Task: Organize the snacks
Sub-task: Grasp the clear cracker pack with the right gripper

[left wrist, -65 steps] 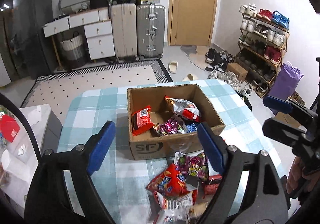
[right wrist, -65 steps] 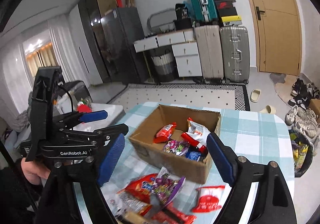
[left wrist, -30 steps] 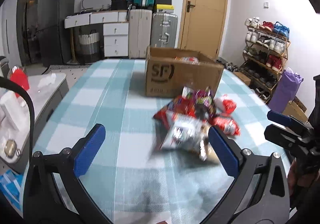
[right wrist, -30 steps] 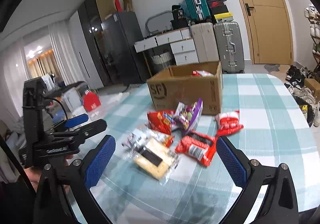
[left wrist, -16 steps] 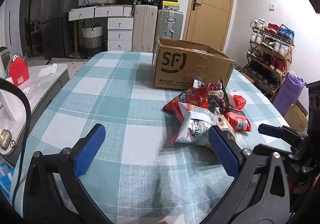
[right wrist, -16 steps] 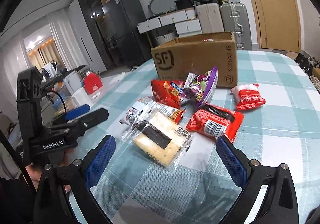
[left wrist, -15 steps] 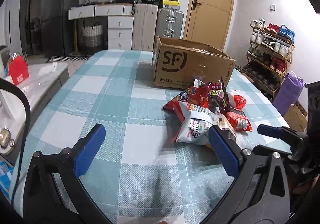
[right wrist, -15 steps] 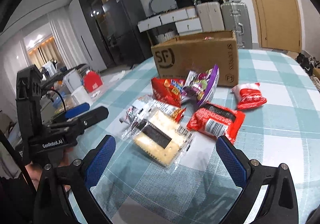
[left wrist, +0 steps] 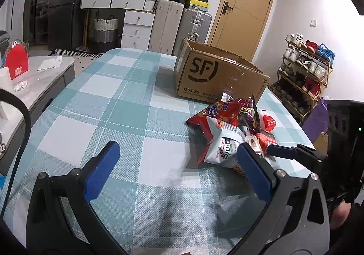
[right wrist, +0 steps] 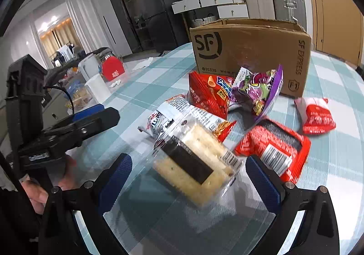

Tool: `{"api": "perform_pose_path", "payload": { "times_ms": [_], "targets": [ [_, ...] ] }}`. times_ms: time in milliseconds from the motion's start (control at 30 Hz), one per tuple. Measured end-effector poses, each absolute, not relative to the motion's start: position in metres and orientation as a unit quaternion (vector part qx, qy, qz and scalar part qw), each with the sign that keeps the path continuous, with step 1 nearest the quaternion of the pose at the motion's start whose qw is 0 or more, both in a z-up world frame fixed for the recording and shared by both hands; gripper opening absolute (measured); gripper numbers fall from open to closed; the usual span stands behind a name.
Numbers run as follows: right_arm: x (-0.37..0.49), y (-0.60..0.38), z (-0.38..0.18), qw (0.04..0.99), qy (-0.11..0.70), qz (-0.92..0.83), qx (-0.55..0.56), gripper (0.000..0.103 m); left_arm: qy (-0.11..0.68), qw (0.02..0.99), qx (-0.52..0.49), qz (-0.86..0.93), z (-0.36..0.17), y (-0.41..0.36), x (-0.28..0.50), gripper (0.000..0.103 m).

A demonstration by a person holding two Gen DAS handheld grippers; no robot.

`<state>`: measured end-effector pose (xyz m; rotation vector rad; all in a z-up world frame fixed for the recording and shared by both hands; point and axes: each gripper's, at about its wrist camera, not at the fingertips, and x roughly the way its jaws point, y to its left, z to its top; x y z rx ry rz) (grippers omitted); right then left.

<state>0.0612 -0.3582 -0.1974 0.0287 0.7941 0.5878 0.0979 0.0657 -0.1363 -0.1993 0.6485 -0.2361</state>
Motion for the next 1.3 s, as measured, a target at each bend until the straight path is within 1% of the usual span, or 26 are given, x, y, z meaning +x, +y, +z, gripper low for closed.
{"api": "perform_pose_path", "payload": {
  "times_ms": [133,367,533,567,767,833,867,900,1033,1200,1300],
  "targets": [
    [0.070,-0.347,-0.200,0.876,0.388,0.285,-0.006,0.102,0.318,0.935,-0.102,-0.117,-0.138,0.065,0.101,0.103],
    [0.087,-0.342,-0.211,0.863,0.414,0.290,0.004,0.102,0.319,0.933,-0.115,-0.118,-0.140,0.068,0.101,0.103],
    [0.088,-0.344,-0.211,0.865,0.411,0.287,0.013,0.091,0.318,0.933,-0.116,-0.119,-0.141,0.069,0.101,0.103],
    [0.088,-0.346,-0.211,0.866,0.410,0.285,0.014,0.087,0.318,0.934,-0.116,-0.119,-0.141,0.069,0.101,0.103],
    [0.079,-0.351,-0.207,0.871,0.398,0.288,0.013,0.083,0.319,0.933,-0.116,-0.118,-0.141,0.069,0.101,0.103],
    [0.075,-0.352,-0.204,0.873,0.389,0.295,0.014,0.075,0.319,0.933,-0.117,-0.117,-0.142,0.069,0.102,0.103],
    [0.072,-0.353,-0.202,0.875,0.382,0.298,0.014,0.069,0.321,0.932,-0.118,-0.117,-0.143,0.069,0.102,0.103],
    [0.071,-0.354,-0.200,0.877,0.378,0.297,0.014,0.067,0.322,0.932,-0.119,-0.116,-0.144,0.069,0.103,0.103],
    [0.071,-0.356,-0.199,0.877,0.379,0.296,0.018,0.066,0.323,0.932,-0.120,-0.115,-0.144,0.071,0.101,0.103],
    [0.063,-0.375,-0.191,0.891,0.351,0.284,0.043,0.059,0.324,0.932,-0.123,-0.110,-0.145,0.072,0.102,0.103],
    [0.059,-0.386,-0.190,0.897,0.345,0.269,0.064,0.057,0.326,0.931,-0.125,-0.108,-0.145,0.072,0.103,0.103]
  ]
}}
